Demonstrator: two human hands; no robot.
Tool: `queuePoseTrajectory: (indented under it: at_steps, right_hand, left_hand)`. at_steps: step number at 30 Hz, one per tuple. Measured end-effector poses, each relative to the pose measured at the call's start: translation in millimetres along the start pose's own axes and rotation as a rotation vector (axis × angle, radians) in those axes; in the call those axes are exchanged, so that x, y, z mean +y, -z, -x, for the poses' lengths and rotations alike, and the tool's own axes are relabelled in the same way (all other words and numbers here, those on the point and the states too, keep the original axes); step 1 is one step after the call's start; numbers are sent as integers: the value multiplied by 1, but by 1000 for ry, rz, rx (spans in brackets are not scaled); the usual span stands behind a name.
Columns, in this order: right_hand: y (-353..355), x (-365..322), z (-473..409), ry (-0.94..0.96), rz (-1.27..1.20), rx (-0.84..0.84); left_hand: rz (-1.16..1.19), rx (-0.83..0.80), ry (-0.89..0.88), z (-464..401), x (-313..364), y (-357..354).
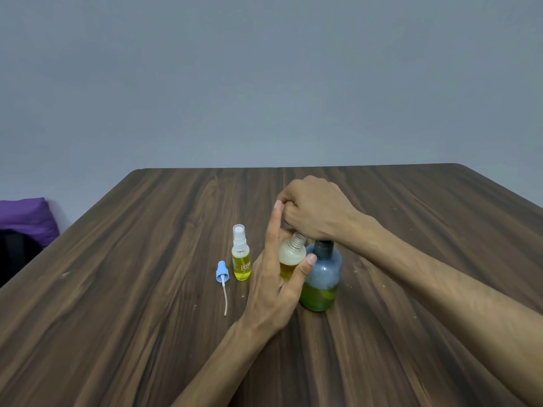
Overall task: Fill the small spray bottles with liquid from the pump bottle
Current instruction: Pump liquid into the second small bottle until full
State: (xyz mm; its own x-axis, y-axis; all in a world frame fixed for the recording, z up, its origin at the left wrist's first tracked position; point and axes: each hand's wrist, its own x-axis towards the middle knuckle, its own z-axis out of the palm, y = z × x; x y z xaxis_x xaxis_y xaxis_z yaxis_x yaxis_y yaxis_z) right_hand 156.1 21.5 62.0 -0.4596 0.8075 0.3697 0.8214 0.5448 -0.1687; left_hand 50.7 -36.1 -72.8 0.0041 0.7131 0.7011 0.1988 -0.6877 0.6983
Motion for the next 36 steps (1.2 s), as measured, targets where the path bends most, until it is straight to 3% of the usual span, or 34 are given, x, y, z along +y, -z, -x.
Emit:
queuePoseTrajectory:
  at_steps: [3, 8, 12, 17, 30, 36]
  right_hand:
    - [5, 3, 0, 28, -28, 83]
    - [-2, 3, 0, -24, -8, -23]
    - [3, 5, 0, 5, -73, 84]
    - [0, -1, 1, -12, -11, -20]
    - [6, 4, -2, 15, -36, 85]
    - [0, 1, 0, -28, -9, 14]
  left_hand:
    - [-26, 21, 13, 1, -2, -1]
    - [15, 13, 31, -1, 0, 0]
    - [-48, 17, -5, 2, -2, -1]
    - [8, 3, -1, -1, -1, -1]
    - [-27, 22, -2, 1, -2, -1]
    - [-5, 11, -3, 0, -1, 0]
